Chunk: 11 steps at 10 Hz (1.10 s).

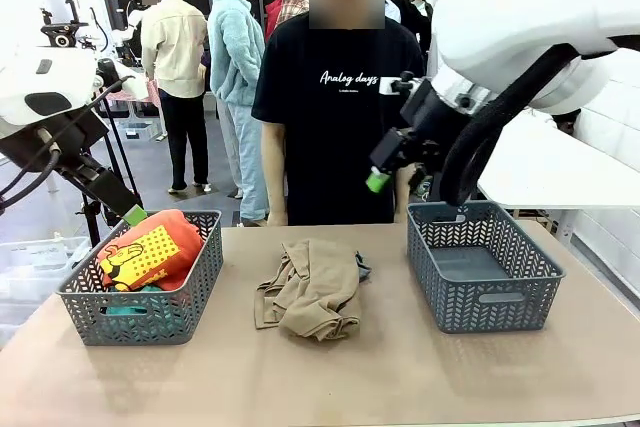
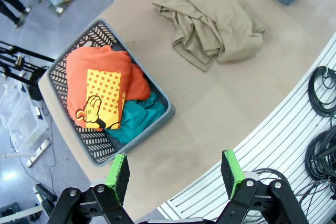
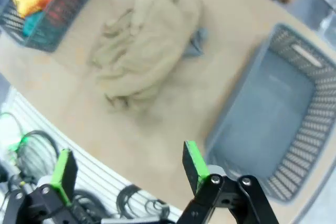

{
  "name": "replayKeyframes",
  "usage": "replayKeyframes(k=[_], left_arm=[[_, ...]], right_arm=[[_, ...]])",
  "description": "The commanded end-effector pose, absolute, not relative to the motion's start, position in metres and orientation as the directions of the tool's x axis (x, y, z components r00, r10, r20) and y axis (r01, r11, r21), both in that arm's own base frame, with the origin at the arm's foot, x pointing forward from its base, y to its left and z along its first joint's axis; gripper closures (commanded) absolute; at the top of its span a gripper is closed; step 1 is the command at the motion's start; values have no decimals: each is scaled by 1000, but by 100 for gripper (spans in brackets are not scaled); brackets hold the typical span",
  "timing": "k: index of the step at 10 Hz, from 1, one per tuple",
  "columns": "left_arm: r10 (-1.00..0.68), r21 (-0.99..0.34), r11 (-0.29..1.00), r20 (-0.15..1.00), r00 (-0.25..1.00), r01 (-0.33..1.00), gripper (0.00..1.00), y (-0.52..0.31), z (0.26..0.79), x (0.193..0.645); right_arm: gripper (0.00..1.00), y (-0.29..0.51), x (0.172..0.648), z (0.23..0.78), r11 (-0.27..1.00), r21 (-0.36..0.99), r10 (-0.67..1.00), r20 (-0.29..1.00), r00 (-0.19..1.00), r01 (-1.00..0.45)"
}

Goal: Sort the tops and bottoms.
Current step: Lift clothes from the center of the table with your left hand.

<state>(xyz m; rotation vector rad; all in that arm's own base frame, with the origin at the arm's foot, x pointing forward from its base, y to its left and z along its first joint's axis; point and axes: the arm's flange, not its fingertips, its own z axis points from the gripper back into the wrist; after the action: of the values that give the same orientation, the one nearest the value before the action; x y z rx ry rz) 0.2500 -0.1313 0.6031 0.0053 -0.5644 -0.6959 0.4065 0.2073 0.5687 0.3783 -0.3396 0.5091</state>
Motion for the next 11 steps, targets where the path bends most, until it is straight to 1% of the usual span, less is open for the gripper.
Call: replayKeyframes(k=[1,3,4,5,6,9,10,11], left_arm=[[-609,183,770,495,619,611,9,-131,603,251],[-618,188,768,471,629,613,9,-138,601,257],[-635,206,760,436,637,617,9,-146,596,267],[-626,192,768,425,653,611,9,-152,589,278],[-618,169,774,410,671,610,9,-161,576,295],[-574,132,804,427,698,580,9,-217,537,343],[-576,112,797,436,692,593,9,-239,525,355],[-590,142,789,443,674,597,9,-262,516,367]], right_arm=[[0,182,386,593,860,259,317,407,857,-441],[0,171,373,600,863,256,292,453,842,-436],[0,161,365,605,869,255,266,484,834,-425],[0,155,356,606,875,265,233,503,832,-405],[0,165,376,613,856,257,296,468,833,-449],[0,165,376,613,856,257,296,468,833,-449],[0,165,376,613,856,257,296,468,833,-449],[0,165,376,613,856,257,296,468,833,-449]])
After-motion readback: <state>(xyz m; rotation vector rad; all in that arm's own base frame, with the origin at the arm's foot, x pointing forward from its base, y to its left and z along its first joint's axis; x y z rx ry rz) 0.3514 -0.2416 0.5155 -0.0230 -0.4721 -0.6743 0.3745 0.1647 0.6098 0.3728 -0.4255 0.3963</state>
